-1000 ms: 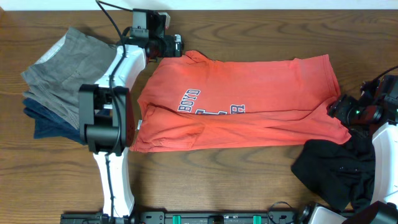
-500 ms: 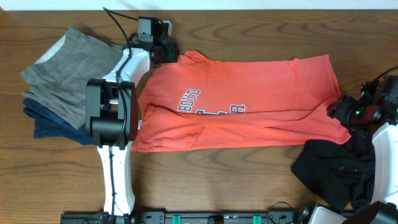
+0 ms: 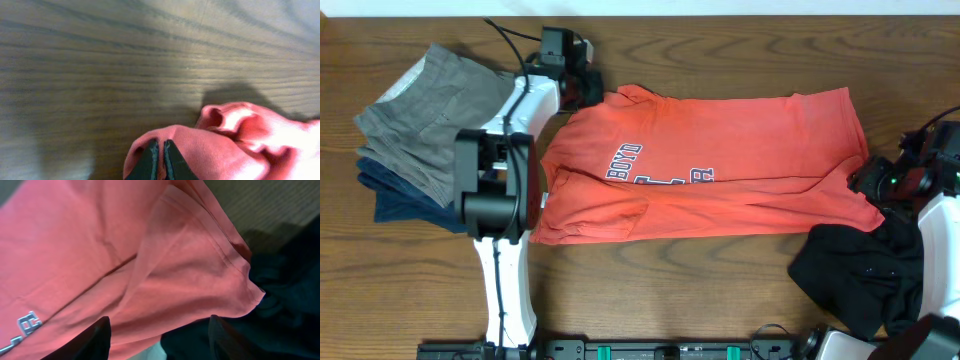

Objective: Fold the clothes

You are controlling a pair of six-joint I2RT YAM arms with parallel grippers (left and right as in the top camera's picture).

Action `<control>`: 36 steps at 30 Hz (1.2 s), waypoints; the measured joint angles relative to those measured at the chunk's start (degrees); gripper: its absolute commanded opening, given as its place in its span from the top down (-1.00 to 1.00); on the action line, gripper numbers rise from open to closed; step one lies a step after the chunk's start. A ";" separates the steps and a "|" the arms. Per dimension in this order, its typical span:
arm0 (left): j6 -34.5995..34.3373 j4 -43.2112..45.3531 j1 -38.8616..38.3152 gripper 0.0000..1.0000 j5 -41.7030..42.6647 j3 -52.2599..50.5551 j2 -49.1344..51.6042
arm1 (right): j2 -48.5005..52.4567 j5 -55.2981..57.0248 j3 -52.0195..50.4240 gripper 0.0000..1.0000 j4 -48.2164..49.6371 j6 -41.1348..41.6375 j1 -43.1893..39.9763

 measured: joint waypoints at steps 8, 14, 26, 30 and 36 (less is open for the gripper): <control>-1.64 -4.46 1.18 0.88 0.22 0.20 -11.72 | 9.44 2.36 3.98 -0.18 0.17 0.00 0.22; -2.01 -10.47 0.76 0.87 0.63 0.44 -12.31 | 19.61 3.43 18.75 -0.33 -2.69 -0.17 4.31; -2.45 -14.64 0.79 0.88 0.63 0.24 -12.13 | 41.00 4.24 35.06 -0.41 11.98 0.61 9.20; -2.49 -16.24 0.79 0.88 0.63 -1.40 -12.13 | 44.81 5.11 35.06 -0.40 18.12 2.99 9.20; -2.62 -20.28 0.79 0.88 0.59 -4.48 -12.13 | 47.78 6.23 35.08 -0.40 24.59 4.48 9.22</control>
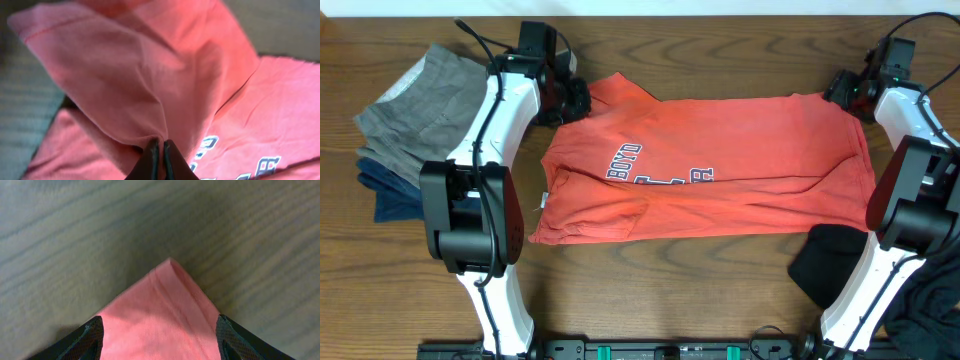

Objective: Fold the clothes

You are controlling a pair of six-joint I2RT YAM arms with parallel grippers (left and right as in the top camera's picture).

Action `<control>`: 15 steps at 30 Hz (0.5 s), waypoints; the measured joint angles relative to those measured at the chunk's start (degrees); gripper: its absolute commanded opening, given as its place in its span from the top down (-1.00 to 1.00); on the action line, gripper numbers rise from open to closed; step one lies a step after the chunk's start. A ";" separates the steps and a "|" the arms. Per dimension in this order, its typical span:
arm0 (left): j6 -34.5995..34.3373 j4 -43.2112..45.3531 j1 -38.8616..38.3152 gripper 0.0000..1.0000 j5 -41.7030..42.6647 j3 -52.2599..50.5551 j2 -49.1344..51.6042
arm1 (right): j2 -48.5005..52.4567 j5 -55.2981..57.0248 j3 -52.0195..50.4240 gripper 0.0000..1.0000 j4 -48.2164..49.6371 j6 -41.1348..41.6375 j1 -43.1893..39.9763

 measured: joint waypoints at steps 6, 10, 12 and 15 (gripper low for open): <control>0.33 -1.60 0.00 0.38 -0.02 -1.75 0.00 | 2.08 0.42 0.31 -0.39 1.88 0.35 0.00; -0.02 -1.90 0.00 0.00 0.00 -2.23 0.00 | 2.62 0.46 0.79 -0.27 2.14 0.46 0.00; -0.20 -1.90 0.00 -0.01 0.00 -2.27 0.00 | 2.86 0.83 1.03 0.17 2.23 0.33 0.00; -0.20 -1.90 0.00 -0.02 -0.50 -2.27 0.00 | 3.21 1.36 1.14 0.95 2.23 0.94 0.00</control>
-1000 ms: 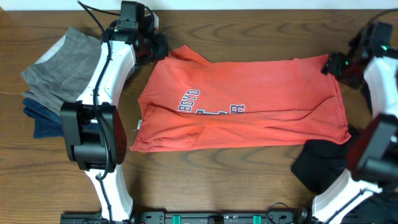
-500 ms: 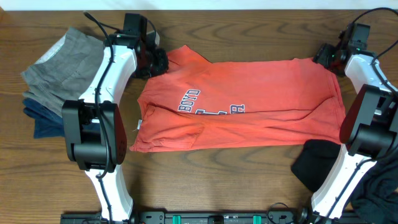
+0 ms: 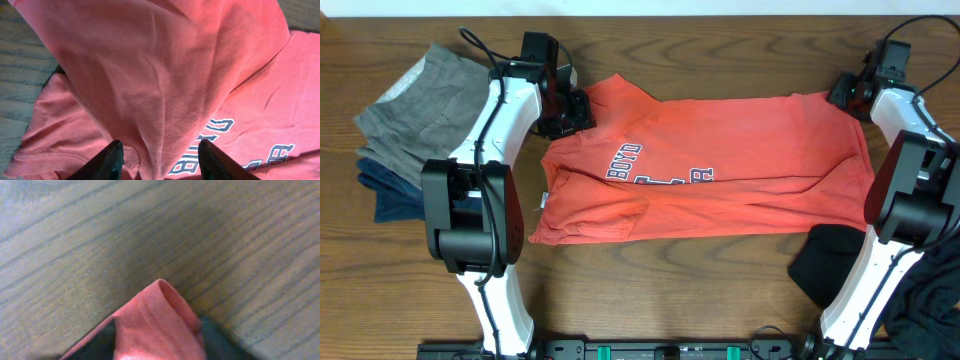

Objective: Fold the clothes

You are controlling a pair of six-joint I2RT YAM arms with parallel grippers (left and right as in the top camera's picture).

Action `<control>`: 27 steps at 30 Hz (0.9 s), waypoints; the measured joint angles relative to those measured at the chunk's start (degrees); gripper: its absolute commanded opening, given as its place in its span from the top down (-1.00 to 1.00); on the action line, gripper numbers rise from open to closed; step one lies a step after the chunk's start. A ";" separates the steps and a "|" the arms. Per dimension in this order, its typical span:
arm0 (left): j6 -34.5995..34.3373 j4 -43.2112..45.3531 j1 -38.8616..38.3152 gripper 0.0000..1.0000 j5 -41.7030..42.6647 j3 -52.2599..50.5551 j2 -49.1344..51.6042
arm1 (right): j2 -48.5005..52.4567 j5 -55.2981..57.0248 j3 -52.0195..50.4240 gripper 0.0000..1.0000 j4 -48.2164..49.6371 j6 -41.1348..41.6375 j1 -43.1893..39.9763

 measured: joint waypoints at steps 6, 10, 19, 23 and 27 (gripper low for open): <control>0.17 3.23 0.15 -0.32 -5.79 -0.11 0.00 | 0.17 0.07 0.37 0.98 -1.90 0.33 0.00; -0.42 8.90 1.11 -0.48 -8.46 -0.13 0.00 | 0.17 0.68 1.07 0.98 -4.50 0.33 0.00; -3.19 13.75 3.26 -0.49 -10.05 -0.15 1.60 | 0.07 1.97 2.05 0.97 -8.68 0.33 0.00; -3.93 14.53 3.13 -0.49 -10.03 -0.15 4.87 | 0.04 2.23 2.23 0.98 -9.55 0.33 0.00; -4.72 16.35 3.10 -0.49 -10.05 -0.15 7.58 | -0.04 2.27 2.25 0.98 -9.86 0.33 0.00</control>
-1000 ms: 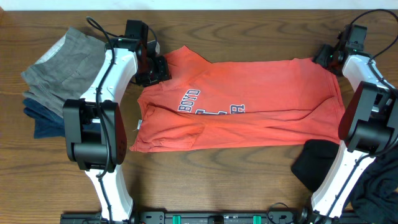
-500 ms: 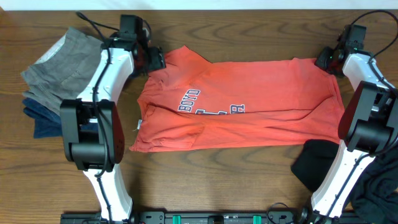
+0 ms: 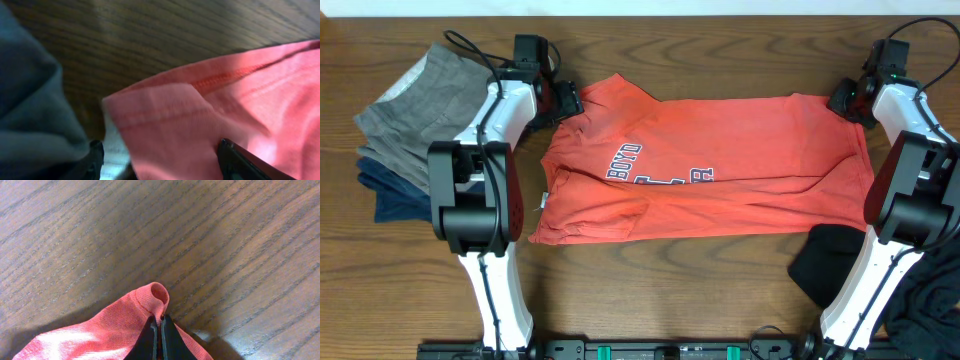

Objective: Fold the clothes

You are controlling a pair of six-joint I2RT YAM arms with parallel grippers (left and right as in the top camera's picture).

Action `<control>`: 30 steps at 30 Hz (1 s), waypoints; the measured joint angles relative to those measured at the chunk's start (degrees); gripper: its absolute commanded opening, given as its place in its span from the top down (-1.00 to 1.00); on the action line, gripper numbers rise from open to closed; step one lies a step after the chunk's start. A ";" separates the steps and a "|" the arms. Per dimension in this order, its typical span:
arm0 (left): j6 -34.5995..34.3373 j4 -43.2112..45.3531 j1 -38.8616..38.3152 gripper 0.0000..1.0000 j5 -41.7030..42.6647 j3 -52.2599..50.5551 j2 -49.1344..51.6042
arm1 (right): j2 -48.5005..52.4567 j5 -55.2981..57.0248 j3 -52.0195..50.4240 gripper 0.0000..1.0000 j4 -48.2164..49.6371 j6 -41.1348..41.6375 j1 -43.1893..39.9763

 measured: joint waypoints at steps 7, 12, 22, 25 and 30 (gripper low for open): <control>-1.75 4.94 -0.04 -0.24 0.09 -0.02 0.92 | 0.00 0.07 0.02 0.98 -0.24 0.00 0.00; -2.69 10.80 -0.04 0.79 3.15 -0.02 1.01 | -0.13 0.17 0.04 0.98 -1.03 -0.02 -0.02; -2.29 10.84 -0.09 0.88 11.34 -0.04 0.98 | -0.81 0.17 0.13 0.98 -3.85 -0.02 -0.37; -1.16 10.03 -0.02 0.88 15.39 -0.07 0.33 | -1.88 0.15 -0.50 0.98 -6.51 -0.02 -1.29; 0.74 4.02 0.50 0.88 22.93 -0.11 -5.51 | -5.18 0.37 -2.23 0.98 -12.46 -0.02 -4.31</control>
